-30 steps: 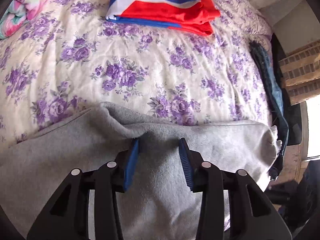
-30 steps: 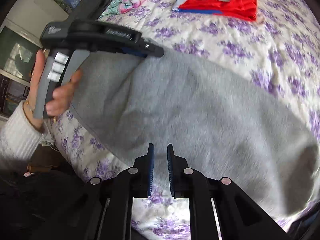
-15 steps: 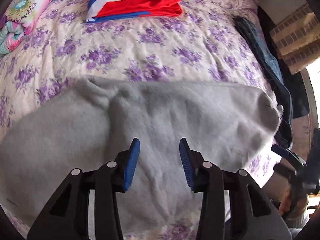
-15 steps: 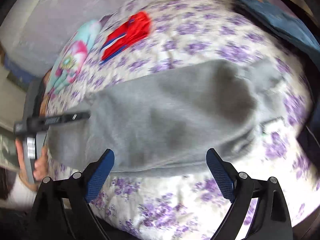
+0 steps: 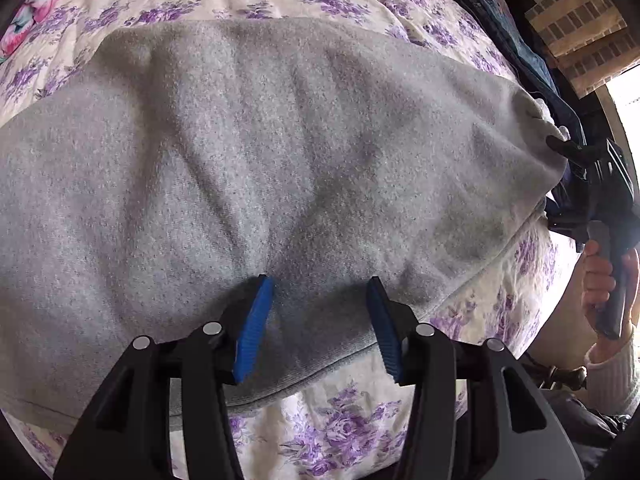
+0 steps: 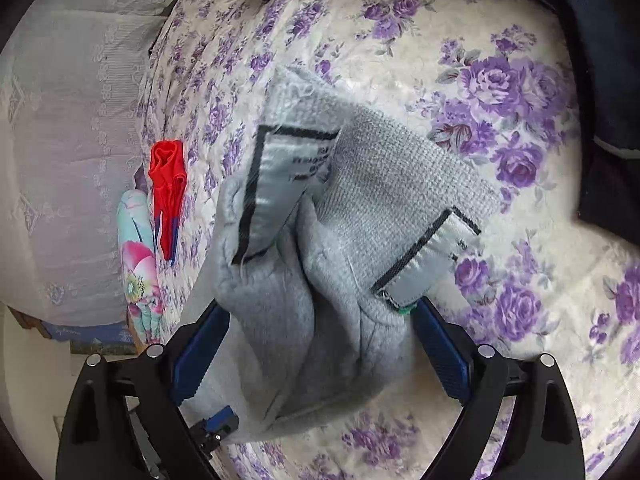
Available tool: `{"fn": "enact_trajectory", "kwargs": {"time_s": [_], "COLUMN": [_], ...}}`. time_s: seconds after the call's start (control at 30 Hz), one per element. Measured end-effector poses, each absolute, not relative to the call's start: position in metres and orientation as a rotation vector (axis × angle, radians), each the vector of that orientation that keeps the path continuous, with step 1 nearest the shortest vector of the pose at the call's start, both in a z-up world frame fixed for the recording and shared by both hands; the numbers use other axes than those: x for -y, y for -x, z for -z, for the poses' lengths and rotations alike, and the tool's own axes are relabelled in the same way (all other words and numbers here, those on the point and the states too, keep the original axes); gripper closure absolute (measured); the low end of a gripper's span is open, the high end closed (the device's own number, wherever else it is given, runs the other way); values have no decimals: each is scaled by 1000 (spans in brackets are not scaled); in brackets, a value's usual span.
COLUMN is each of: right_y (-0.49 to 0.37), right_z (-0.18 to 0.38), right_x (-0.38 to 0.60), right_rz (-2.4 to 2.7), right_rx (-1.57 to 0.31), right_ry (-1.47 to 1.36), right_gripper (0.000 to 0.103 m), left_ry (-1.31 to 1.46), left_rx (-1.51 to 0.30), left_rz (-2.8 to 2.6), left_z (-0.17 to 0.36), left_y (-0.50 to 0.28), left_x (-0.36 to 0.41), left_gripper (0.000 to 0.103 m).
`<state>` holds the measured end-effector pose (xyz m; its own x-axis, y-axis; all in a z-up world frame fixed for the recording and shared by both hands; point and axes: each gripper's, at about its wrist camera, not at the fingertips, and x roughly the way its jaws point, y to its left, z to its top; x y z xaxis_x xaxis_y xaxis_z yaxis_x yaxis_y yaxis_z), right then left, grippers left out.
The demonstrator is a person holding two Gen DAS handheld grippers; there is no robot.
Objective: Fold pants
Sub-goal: 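Lift the cuffs with the right gripper while the left gripper holds the folded pants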
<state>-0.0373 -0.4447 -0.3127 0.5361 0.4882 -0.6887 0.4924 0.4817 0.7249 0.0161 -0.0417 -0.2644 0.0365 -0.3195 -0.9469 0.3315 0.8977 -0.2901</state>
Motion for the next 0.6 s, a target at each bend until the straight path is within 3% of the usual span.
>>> {"fn": "enact_trajectory", "kwargs": {"time_s": [0.07,0.13,0.17,0.2,0.47,0.6], "right_y": [37,42,46,48,48,46], "right_z": [316,317,319,324,309,311], "right_x": [448,454,457,460,450,451], "right_rz": [0,12,31,22,42,40], "right_rx": [-1059,-1071,-1072,-1066,-1038,-1058], "right_ry": [-1170,-1172,-1177,-1202,-1065,-1060], "right_gripper": [12,28,57,76,78,77], "left_ry": [11,23,25,32,58,97], "left_rx": [-1461,-1461,-1460,-1461,-1353,-1392], "left_rz": [491,480,472,466,619,604], "left_z": [263,262,261,260,207,226], "left_y": [-16,-15,-15,-16,-47,-84], "left_x": [38,37,38,39,109,162], "left_gripper": [55,55,55,55,55,56]}}
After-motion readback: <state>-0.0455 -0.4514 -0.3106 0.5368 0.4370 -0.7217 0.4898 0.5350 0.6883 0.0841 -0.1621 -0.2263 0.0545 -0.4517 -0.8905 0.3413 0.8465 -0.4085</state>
